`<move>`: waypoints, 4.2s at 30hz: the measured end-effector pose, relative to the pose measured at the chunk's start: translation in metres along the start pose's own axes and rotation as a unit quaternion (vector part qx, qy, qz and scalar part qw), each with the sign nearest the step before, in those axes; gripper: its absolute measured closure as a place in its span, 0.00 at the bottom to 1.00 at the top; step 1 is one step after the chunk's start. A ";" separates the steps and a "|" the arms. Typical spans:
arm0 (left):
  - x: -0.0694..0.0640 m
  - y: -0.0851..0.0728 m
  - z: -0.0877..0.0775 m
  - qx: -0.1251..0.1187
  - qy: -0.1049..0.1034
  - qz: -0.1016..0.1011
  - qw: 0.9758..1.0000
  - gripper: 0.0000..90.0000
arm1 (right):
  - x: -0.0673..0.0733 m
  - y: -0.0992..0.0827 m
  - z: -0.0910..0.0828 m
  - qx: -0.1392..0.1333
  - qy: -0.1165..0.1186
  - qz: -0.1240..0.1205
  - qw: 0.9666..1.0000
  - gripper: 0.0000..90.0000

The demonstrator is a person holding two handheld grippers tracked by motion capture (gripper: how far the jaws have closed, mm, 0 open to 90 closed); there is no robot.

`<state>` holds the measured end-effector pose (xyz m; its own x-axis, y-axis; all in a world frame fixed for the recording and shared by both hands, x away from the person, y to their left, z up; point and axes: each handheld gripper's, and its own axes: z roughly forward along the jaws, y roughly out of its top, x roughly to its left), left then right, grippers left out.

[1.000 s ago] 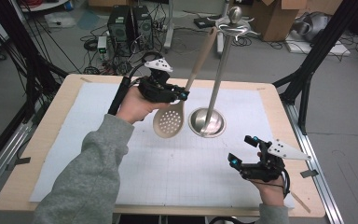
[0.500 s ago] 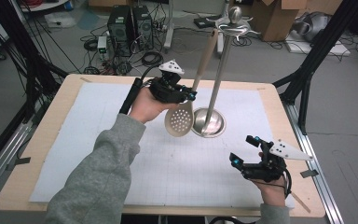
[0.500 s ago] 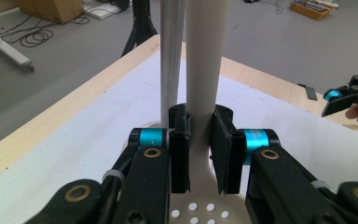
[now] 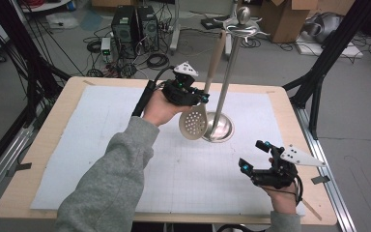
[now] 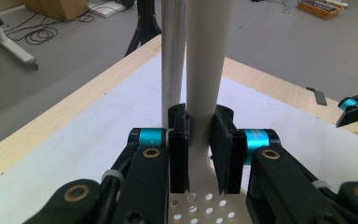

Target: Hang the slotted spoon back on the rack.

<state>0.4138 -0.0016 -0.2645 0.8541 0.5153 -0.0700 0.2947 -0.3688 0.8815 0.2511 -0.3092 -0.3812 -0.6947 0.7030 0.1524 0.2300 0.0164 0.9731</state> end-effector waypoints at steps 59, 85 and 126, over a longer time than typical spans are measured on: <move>0.019 -0.172 -0.153 -0.146 0.059 0.026 0.987 0.14 | 0.019 0.004 0.015 -0.001 0.002 -0.023 1.000 0.03; 0.023 -0.241 -0.221 -0.182 0.108 -0.011 0.977 0.13 | 0.026 0.011 0.020 -0.011 0.012 -0.037 0.999 0.03; 0.023 -0.282 -0.256 -0.160 0.189 -0.038 0.968 0.13 | 0.016 0.017 0.010 -0.008 0.003 -0.037 0.999 0.03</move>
<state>0.2405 0.3126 -0.3954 0.5996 0.8001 -0.0180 0.1515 -0.0913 0.9842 0.2507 -0.2905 -0.3638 -0.7137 0.6958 0.0803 0.1671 0.0577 0.9843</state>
